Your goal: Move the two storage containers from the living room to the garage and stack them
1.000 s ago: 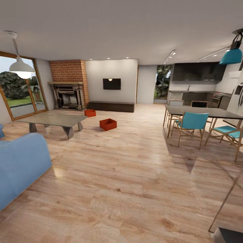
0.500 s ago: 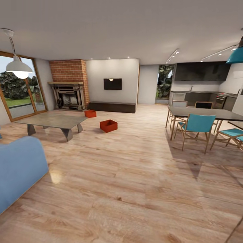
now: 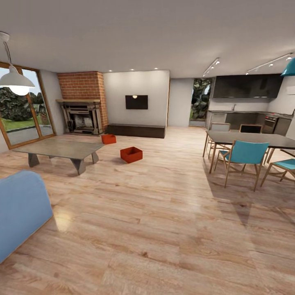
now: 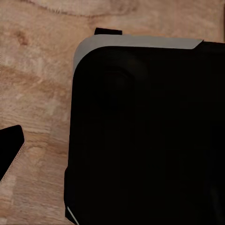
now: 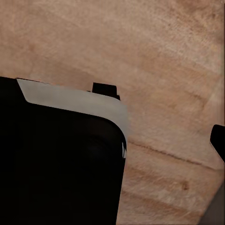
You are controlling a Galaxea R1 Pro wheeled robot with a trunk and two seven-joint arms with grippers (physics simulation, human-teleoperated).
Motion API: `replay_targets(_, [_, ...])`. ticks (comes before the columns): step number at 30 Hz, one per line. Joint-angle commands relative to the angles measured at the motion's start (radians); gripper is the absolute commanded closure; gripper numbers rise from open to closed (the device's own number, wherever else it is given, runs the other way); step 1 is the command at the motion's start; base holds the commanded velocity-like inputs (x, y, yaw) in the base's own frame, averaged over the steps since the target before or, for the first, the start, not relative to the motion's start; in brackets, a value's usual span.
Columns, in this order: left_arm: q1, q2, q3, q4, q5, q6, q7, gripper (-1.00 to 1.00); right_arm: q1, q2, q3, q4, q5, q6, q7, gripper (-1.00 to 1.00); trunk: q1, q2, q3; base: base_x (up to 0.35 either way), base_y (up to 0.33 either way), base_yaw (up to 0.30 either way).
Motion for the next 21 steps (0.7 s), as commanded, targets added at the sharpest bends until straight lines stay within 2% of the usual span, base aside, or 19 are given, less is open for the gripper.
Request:
replay_targets(1, [0.001, 0.000, 0.002, -0.001, 0.008, -0.001, 0.001, -1.00, -0.001, 0.001, 0.008, 0.003, -0.008, -0.005, 0.000, -1.00, 0.001, 0.000, -0.001, 0.324, 0.000, 0.000])
replay_targets(21, [0.001, 0.000, 0.002, -0.001, 0.008, -0.001, 0.001, -1.00, -0.001, 0.001, 0.008, 0.003, -0.008, -0.005, 0.000, -1.00, 0.001, 0.000, -0.001, 0.324, 0.000, 0.000])
